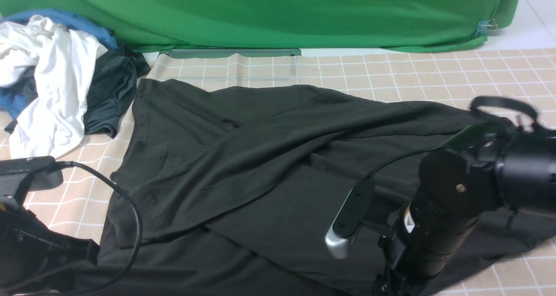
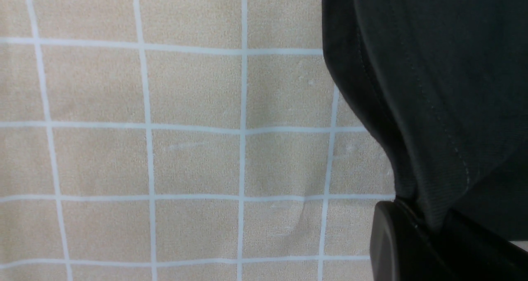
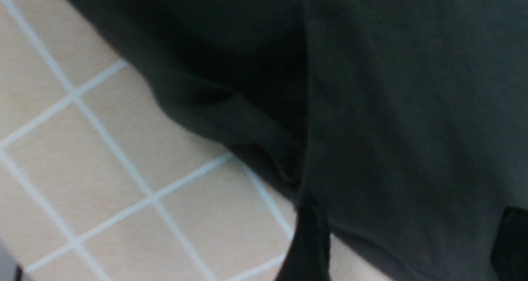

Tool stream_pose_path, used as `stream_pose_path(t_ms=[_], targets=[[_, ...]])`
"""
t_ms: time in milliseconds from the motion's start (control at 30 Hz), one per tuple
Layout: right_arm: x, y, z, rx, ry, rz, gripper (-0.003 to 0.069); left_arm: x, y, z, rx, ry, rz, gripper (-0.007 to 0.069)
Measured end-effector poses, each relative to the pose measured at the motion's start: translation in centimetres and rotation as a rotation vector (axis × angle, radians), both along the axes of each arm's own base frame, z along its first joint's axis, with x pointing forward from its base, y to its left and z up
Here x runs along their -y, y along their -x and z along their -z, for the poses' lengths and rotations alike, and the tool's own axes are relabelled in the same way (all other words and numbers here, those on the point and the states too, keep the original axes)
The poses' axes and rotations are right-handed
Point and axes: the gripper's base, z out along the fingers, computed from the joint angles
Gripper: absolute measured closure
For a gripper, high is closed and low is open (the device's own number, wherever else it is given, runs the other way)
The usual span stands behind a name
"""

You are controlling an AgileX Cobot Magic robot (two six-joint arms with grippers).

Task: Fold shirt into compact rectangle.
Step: 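Grasp the near edge of the shirt at its hem and shoulder corners, then fold the black garment in half by bringing its near edge over to the far edge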

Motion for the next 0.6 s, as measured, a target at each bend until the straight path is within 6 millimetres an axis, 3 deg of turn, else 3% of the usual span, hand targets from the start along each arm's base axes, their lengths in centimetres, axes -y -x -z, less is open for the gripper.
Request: stream_pose_path(t_ms=[67, 167, 333, 433, 600], targets=[[-0.1, -0.1, 0.5, -0.01, 0.01, -0.011, 0.0107, 0.0, 0.0, 0.0, 0.003, 0.001, -0.001, 0.0606], [-0.2, -0.3, 1.2, -0.017, 0.018, -0.025, 0.0209, 0.0, -0.2, 0.0, 0.021, 0.004, -0.009, 0.0606], [-0.3, -0.3, 1.3, -0.009, 0.012, -0.029, 0.0558, 0.3, -0.7, -0.6, 0.063, 0.037, -0.036, 0.0606], [-0.1, -0.3, 0.9, 0.003, 0.017, -0.039, 0.06, 0.3, -1.4, -1.7, 0.11, 0.045, -0.06, 0.0606], [0.5, -0.7, -1.6, 0.083, 0.007, -0.018, 0.0605, 0.3, -3.3, -4.5, 0.249, 0.069, -0.137, 0.0606]])
